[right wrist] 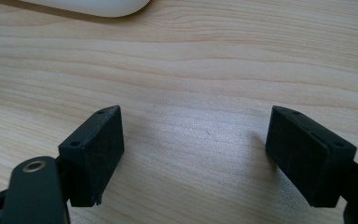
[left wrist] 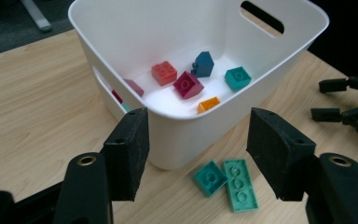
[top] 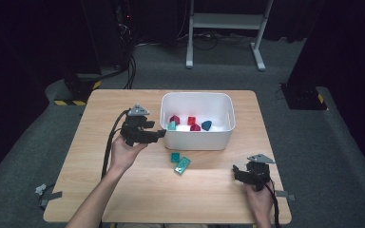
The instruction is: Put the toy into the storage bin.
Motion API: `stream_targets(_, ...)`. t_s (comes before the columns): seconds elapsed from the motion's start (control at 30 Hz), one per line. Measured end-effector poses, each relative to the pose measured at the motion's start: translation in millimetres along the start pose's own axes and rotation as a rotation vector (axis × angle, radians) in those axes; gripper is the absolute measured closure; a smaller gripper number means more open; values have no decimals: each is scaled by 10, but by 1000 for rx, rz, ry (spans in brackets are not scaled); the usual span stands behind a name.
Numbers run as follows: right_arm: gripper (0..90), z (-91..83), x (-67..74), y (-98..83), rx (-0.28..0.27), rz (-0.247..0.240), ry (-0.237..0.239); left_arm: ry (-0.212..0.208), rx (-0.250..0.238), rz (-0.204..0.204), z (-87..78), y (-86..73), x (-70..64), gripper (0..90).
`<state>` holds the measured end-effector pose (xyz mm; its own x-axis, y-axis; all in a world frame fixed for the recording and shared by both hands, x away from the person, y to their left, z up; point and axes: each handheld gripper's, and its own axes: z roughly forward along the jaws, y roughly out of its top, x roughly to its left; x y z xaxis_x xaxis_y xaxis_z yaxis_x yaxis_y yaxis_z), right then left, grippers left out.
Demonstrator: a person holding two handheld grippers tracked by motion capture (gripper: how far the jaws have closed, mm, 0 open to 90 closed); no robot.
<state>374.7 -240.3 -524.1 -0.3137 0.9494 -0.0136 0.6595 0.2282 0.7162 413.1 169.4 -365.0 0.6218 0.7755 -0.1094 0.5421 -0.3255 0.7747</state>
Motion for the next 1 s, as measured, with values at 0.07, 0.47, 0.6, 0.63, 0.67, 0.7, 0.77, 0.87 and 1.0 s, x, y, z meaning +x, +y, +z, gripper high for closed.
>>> stream_targets(0.07,192,0,0,0,0,0,0,0,7,-5,7,-49,-2,387)
stream_targets(0.47,192,0,0,0,0,0,0,7,47,-35,136,-330,-40,380)
stream_targets(0.6,192,0,0,0,0,0,0,-8,51,-56,177,-384,-34,381)
stream_targets(0.63,192,0,0,0,0,0,0,-8,53,-57,191,-398,-37,381)
stream_targets(0.67,192,0,0,0,0,0,0,-10,58,-57,212,-417,-42,382)
stream_targets(0.7,192,0,0,0,0,0,0,-8,63,-57,228,-430,-44,382)
stream_targets(0.77,192,0,0,0,0,0,0,0,77,-55,285,-476,-59,381)
stream_targets(0.87,192,0,0,0,0,0,0,-13,83,-75,355,-535,-67,382)
stream_targets(1.0,192,0,0,0,0,0,0,-14,99,-78,460,-600,-100,382)
